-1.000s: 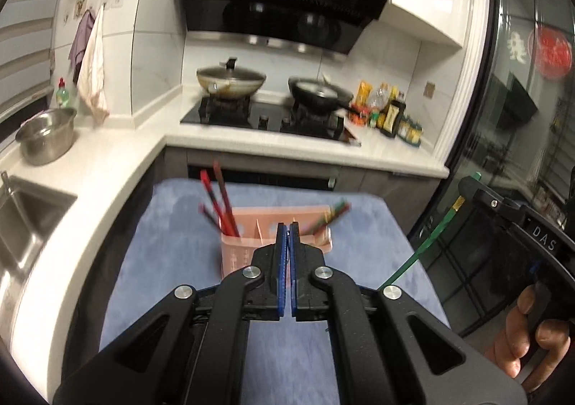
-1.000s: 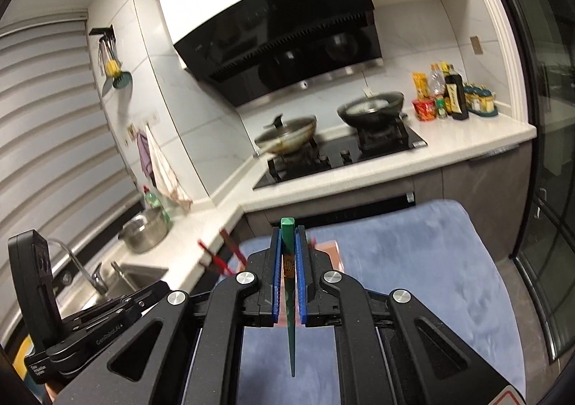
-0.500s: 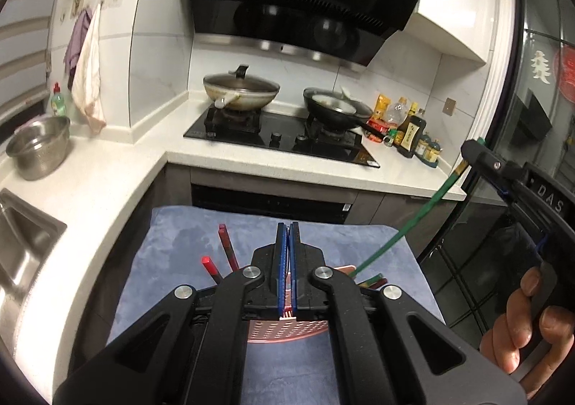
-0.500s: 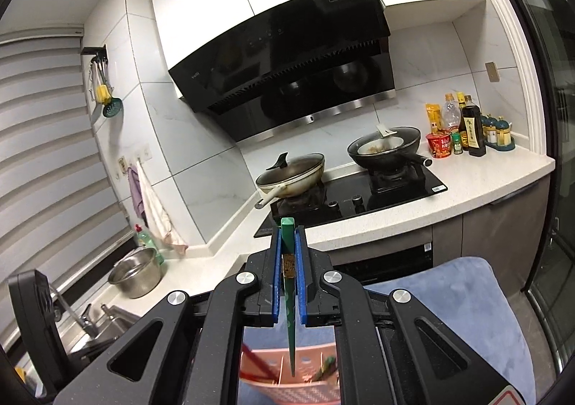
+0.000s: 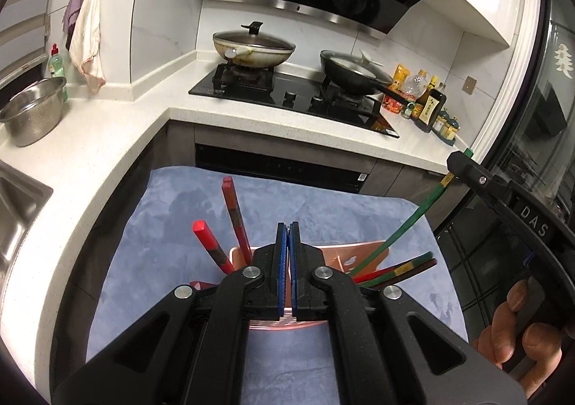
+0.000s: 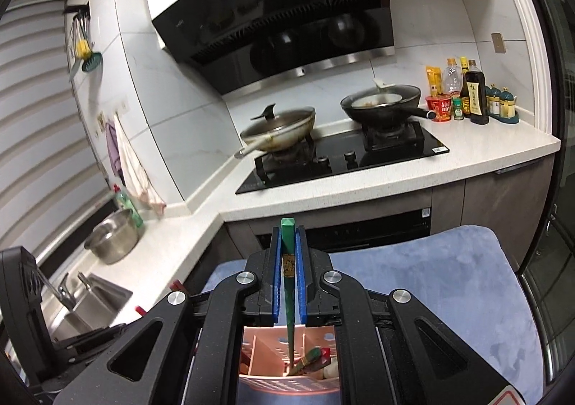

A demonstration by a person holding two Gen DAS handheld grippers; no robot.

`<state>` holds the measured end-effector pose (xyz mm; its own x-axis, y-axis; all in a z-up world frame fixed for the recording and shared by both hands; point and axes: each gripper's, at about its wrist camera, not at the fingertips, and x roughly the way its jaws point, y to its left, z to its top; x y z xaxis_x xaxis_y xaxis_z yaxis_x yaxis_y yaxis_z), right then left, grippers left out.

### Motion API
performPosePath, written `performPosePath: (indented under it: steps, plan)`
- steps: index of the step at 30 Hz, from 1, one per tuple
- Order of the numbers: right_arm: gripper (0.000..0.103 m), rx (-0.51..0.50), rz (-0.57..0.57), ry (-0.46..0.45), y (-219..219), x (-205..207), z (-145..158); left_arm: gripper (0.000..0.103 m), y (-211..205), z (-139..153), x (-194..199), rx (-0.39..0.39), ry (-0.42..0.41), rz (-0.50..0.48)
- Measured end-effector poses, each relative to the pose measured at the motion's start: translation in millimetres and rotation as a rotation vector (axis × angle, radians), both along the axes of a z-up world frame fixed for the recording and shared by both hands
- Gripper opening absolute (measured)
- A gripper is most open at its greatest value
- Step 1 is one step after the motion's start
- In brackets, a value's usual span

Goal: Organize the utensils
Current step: 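Carry the spoon with the left tool while the right tool carries the green chopstick into the holder, then open both tools to release the spoon and chopstick into the holder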

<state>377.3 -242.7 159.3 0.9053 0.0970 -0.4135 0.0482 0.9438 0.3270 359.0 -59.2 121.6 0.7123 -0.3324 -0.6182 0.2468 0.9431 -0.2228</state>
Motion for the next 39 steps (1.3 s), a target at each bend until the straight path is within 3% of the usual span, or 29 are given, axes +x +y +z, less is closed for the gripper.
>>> performPosePath:
  steps: [7, 11, 26, 39]
  plan:
    - [0.008, -0.016, 0.022, 0.051, 6.8, 9.6, -16.2, 0.002, -0.3, -10.8, 8.0, -0.002, 0.028, 0.012]
    - [0.02, -0.008, 0.012, 0.055, 6.0, 8.7, -17.5, 0.025, 1.4, -10.5, 7.1, 0.004, 0.019, 0.034]
    - [0.024, -0.085, 0.043, 0.054, 21.8, -19.8, -9.2, 0.026, 0.6, 0.3, -19.5, 0.062, -0.04, 0.053]
    - [0.026, -0.111, 0.067, 0.164, 38.6, -80.0, -37.3, 0.028, 8.8, -12.3, -64.7, 0.132, -0.026, 0.087]
